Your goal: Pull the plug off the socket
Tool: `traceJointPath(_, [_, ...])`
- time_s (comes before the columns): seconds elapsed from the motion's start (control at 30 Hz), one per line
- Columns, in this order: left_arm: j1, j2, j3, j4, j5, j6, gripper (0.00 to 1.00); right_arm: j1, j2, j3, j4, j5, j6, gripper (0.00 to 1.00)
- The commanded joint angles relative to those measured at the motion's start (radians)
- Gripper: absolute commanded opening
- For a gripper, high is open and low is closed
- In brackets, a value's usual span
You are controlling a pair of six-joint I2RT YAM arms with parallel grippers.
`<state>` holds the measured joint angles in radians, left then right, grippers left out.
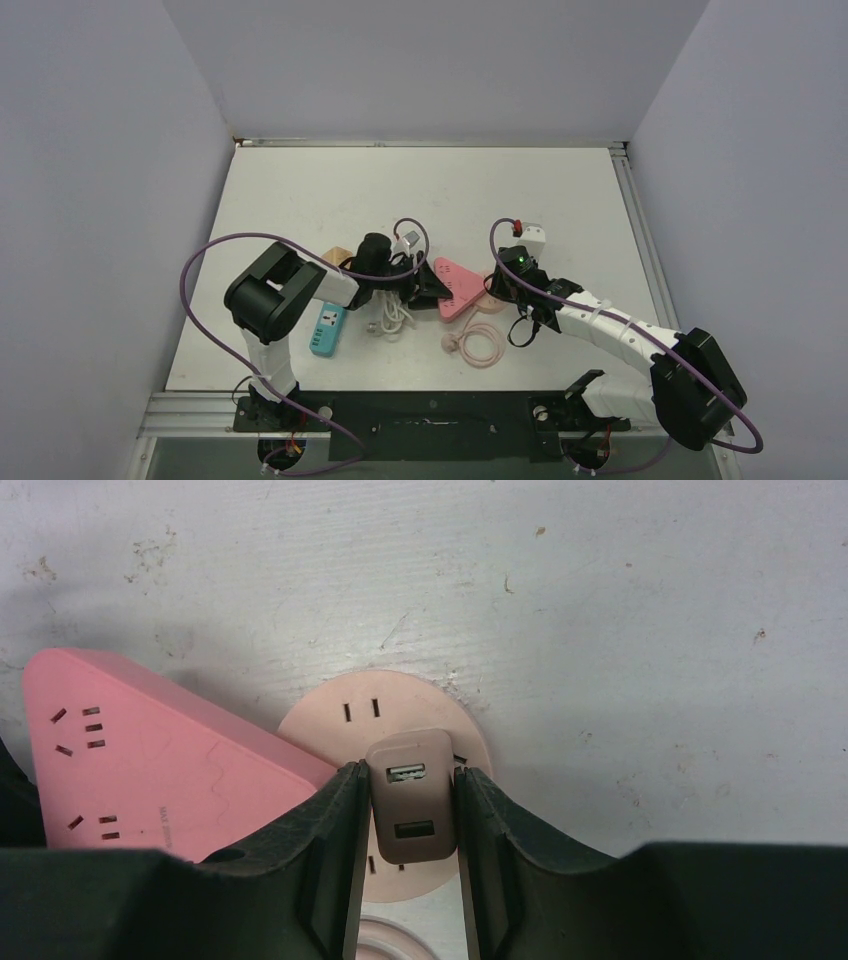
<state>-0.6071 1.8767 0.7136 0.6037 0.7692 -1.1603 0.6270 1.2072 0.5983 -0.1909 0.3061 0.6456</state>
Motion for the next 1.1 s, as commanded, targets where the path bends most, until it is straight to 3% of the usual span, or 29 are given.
traceJointPath(0.0, [0.015,-0.064,-0.007,0.226,0.044,-0.067,0.46,-0.007,0.011,-0.011,-0.029,-0.021,0.026,0.24])
traceJointPath(0.3, [0.016,-0.061,-0.016,0.305,0.056,-0.108,0.47,-0.007,0.018,-0.011,-0.028,-0.021,0.026,0.24])
traceJointPath(0.77, [0.01,-0.008,0.042,-0.124,-0.021,0.083,0.45,-0.007,0.02,-0.014,-0.022,-0.024,0.026,0.24])
traceJointPath(1.07, [0.003,0.019,0.062,-0.192,-0.027,0.117,0.44,-0.007,0.02,-0.015,-0.02,-0.025,0.025,0.24])
